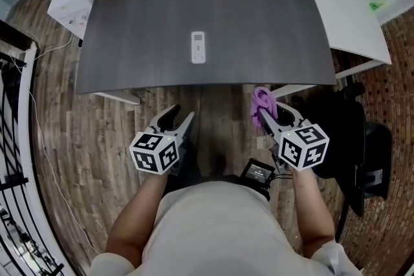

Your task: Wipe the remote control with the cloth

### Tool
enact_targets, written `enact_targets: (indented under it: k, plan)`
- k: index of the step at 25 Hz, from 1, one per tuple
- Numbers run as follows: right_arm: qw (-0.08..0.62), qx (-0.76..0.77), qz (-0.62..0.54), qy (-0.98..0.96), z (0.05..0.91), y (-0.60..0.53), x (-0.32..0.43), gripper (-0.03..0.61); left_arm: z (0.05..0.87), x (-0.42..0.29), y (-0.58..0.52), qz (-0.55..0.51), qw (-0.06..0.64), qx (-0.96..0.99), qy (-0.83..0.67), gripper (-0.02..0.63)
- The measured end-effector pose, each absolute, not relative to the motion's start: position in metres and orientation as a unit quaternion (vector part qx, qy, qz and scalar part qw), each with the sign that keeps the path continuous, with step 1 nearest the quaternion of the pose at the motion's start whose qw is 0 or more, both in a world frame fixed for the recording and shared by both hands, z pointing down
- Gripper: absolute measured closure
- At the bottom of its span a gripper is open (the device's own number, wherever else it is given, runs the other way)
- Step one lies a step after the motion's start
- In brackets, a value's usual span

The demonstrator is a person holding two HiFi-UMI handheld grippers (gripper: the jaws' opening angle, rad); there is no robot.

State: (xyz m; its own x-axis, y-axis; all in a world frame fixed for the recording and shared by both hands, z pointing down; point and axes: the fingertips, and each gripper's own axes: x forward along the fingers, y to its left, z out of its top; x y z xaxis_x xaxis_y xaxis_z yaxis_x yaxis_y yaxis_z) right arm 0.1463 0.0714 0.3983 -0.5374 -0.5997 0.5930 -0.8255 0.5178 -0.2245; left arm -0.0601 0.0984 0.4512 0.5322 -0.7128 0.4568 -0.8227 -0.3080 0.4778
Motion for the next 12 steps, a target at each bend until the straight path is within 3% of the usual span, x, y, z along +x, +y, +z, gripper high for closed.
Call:
enact_targets:
  k: [12]
  plan:
    - [0.412,0.366,0.123,-0.825,0.445,-0.055,0.057,0.470,0.500,-0.072,-0.008,0.187,0.303,0.841,-0.407,0.430]
